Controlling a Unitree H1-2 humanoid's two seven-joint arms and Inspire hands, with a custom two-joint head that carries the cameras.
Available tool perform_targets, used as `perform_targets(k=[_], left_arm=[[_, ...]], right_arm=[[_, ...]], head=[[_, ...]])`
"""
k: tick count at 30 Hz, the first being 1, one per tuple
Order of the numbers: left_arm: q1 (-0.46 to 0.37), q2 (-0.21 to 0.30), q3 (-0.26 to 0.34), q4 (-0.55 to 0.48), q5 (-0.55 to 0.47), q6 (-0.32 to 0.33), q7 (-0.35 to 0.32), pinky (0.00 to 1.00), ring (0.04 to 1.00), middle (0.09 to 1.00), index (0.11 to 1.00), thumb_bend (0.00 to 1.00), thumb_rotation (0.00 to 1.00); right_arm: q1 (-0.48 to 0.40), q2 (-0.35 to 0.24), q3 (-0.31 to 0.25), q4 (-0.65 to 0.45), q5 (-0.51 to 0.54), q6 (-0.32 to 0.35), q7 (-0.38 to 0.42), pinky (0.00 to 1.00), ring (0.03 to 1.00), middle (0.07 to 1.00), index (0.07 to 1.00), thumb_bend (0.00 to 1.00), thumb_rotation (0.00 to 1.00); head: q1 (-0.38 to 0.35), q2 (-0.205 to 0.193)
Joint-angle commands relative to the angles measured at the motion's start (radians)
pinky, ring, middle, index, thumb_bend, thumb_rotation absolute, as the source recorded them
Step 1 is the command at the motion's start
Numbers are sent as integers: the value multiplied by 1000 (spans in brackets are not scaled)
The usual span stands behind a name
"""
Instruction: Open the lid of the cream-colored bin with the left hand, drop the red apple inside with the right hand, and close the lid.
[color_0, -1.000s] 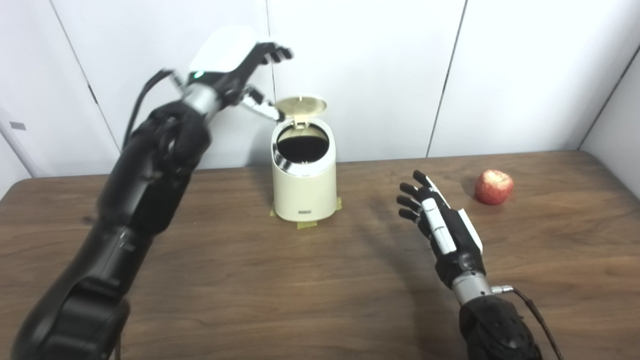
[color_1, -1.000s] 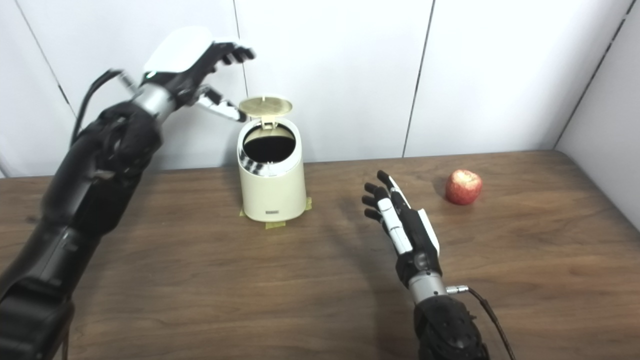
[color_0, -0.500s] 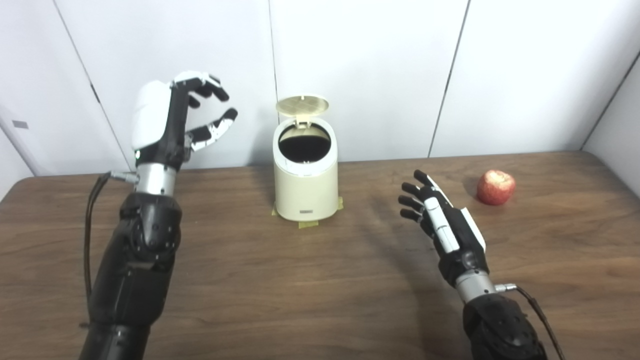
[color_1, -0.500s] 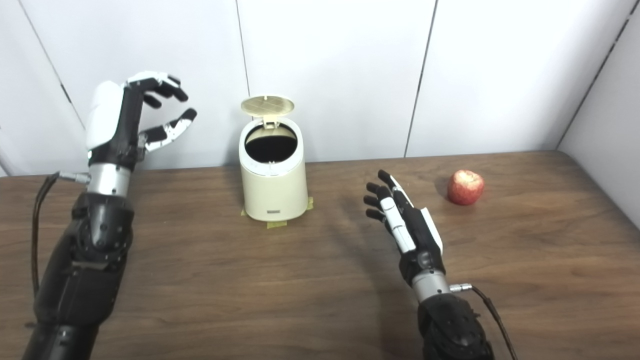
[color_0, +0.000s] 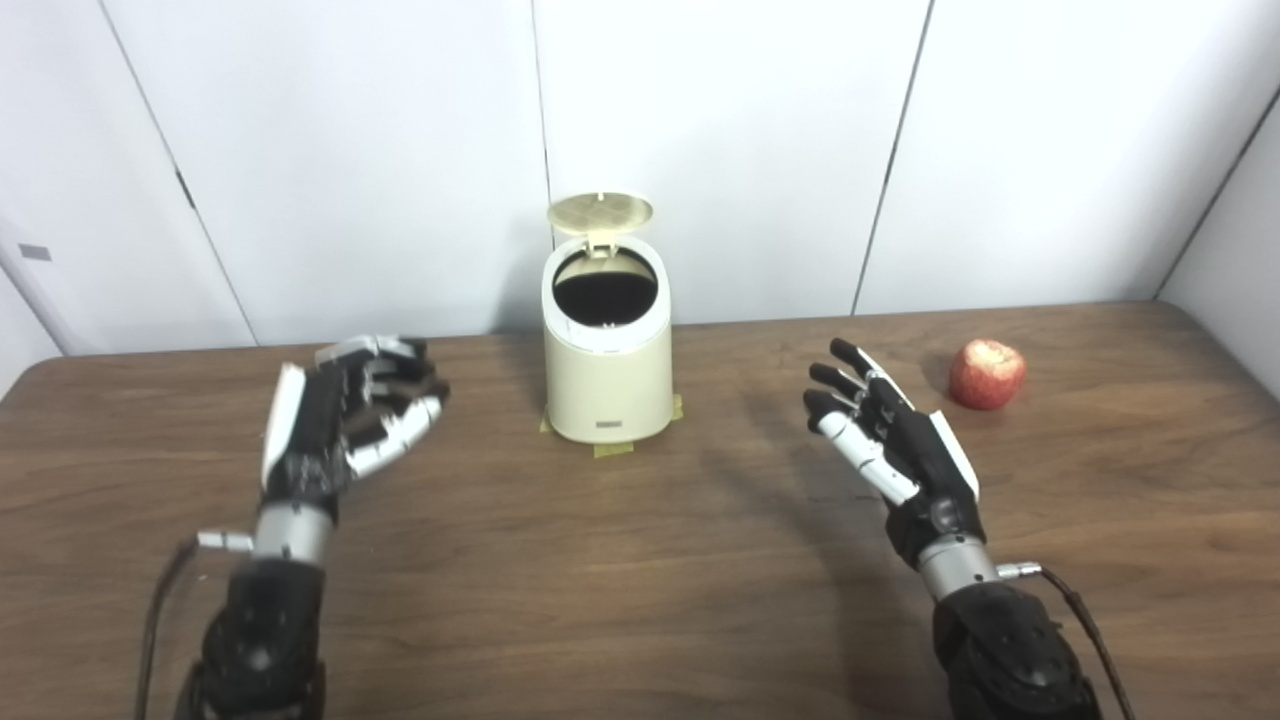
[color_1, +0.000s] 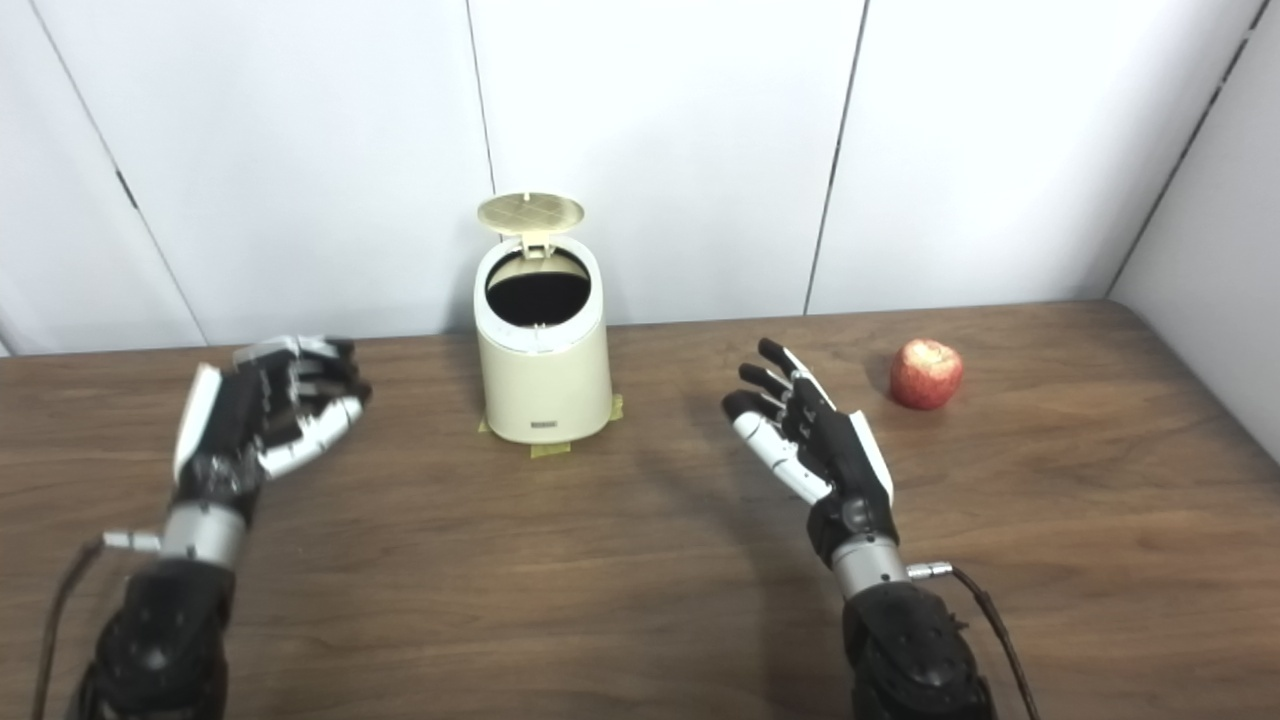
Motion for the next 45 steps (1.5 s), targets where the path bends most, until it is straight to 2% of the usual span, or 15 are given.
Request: perform_targets(k=[1, 4, 8, 10, 12, 16, 19, 23, 28, 32, 33, 38, 42, 43, 45], left_arm=[[-18, 6, -4, -53, -1, 2, -3, 720, 739, 799, 838, 437, 384], [16, 13, -11, -62, -8, -2, -15, 713, 790, 847, 918, 423, 388], [43, 9, 11, -75, -49, 5, -17, 721, 828, 872, 949, 429, 414], [49, 12, 25, -72, -73, 5, -20, 741, 831, 876, 950, 436, 419], [52, 18, 41, -63, -109, -3, -30, 754, 822, 884, 954, 432, 391], [51, 28, 63, -56, -152, 10, -44, 764, 816, 892, 961, 404, 334], [49, 39, 73, -47, -163, 10, -50, 757, 818, 896, 955, 402, 300], [50, 44, 86, -51, -171, 33, -47, 758, 812, 883, 940, 424, 249], [55, 40, 90, -79, -159, 61, -26, 719, 783, 857, 917, 446, 228], [59, 41, 86, -89, -129, 63, -5, 676, 747, 828, 894, 442, 217], [59, 41, 86, -92, -125, 69, 0, 669, 734, 821, 884, 434, 179], [61, 50, 82, -109, -124, 81, -6, 675, 729, 801, 868, 396, 109], [63, 54, 78, -137, -122, 109, -13, 716, 729, 793, 866, 383, 113], [63, 55, 77, -142, -121, 113, -14, 718, 727, 792, 866, 381, 104], [62, 57, 76, -148, -119, 115, -12, 712, 734, 780, 858, 377, 20]], right_arm=[[-31, -20, -8, -14, -17, -72, -10, 709, 753, 820, 875, 664, 305], [-35, -35, -37, 14, -19, -95, -25, 694, 764, 812, 877, 720, 301], [-42, -50, -65, 2, -27, -106, -36, 738, 774, 815, 883, 750, 257], [-52, -59, -71, -54, -47, -53, -40, 772, 790, 816, 882, 745, 223], [-67, -75, -79, -98, -71, 8, -47, 768, 808, 826, 879, 759, 246], [-108, -126, -103, -148, -103, 109, -38, 767, 794, 823, 868, 749, 219], [-136, -163, -114, -169, -119, 145, -34, 769, 798, 835, 870, 753, 202], [-171, -212, -135, -188, -141, 189, -33, 757, 810, 857, 882, 734, 115], [-204, -263, -164, -179, -176, 196, 3, 791, 845, 871, 878, 798, 122], [-227, -329, -171, -141, -261, 197, 92, 783, 889, 917, 898, 826, 143], [-232, -340, -173, -129, -281, 197, 112, 762, 895, 931, 902, 852, 141], [-269, -354, -200, -76, -383, 197, 213, 730, 925, 966, 906, 904, 116], [-309, -354, -215, -34, -489, 197, 318, 774, 947, 972, 880, 907, 98], [-322, -350, -216, -25, -524, 197, 346, 812, 956, 971, 872, 911, 93], [-343, -363, -195, -8, -584, 197, 396, 873, 976, 959, 863, 921, 95]], head=[[-2, 1], [-19, 5], [-79, 16], [-121, 21], [-183, 26], [-241, 25], [-270, 21], [-304, 16], [-329, 12], [-352, -3], [-356, -6], [-362, -21], [-367, -28], [-368, -29], [-367, -28]])
